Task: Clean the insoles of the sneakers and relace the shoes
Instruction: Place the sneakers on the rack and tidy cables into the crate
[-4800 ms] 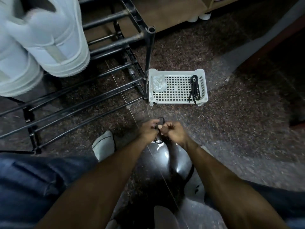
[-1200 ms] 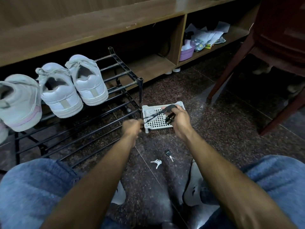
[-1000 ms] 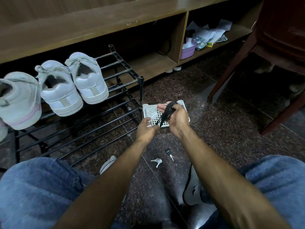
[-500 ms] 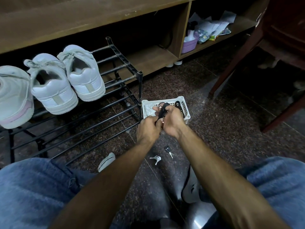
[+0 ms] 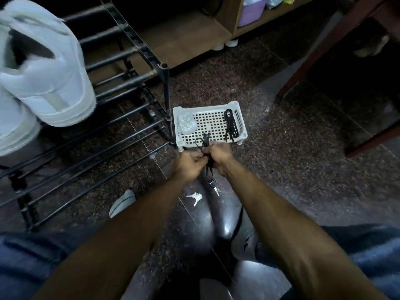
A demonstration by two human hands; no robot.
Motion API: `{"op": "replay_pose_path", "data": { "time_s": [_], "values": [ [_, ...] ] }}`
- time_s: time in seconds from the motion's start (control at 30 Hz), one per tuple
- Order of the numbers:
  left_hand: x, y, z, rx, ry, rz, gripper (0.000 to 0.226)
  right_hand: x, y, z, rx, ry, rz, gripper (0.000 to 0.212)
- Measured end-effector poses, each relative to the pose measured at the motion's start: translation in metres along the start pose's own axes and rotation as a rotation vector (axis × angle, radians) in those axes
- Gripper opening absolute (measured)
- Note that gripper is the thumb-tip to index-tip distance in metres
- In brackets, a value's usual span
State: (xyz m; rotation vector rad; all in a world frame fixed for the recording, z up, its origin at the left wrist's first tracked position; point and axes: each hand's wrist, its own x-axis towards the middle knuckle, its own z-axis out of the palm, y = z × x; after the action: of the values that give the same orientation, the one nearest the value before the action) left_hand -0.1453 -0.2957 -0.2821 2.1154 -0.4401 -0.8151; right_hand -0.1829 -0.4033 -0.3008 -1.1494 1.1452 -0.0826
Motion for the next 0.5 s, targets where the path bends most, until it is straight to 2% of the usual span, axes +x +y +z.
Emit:
{"op": "replay_pose_path", "data": {
  "time_s": [0.07,0.13,0.2,0.27,0.33,0.4,0.5],
  "values": [
    [0.020,-0.010,0.005,0.058,0.024,-0.029,0.024,0.028,-0.004,-0.007,-0.076,0.021,0.037,0.035],
    [0.042,-0.026,0.004,0.361,0.044,0.016,0.038,0.053,-0.013,-0.016,-0.148,0.035,0.052,0.030],
    [0.064,-0.041,0.002,0.702,-0.032,0.173,0.053,0.080,-0.023,-0.024,-0.228,0.056,0.033,0.029],
    [0.082,-0.054,0.000,0.891,-0.164,0.252,0.065,0.112,-0.031,-0.029,-0.325,0.116,-0.017,0.032],
    [0.096,-0.065,0.001,0.982,-0.255,0.251,0.070,0.147,-0.034,-0.031,-0.394,0.179,-0.081,0.031],
    [0.104,-0.077,0.003,1.027,-0.304,0.273,0.072,0.169,-0.037,-0.028,-0.510,0.199,-0.149,0.012],
    [0.105,-0.091,0.004,1.066,-0.328,0.319,0.074,0.162,-0.042,-0.023,-0.889,0.172,-0.265,0.031]
  ]
}}
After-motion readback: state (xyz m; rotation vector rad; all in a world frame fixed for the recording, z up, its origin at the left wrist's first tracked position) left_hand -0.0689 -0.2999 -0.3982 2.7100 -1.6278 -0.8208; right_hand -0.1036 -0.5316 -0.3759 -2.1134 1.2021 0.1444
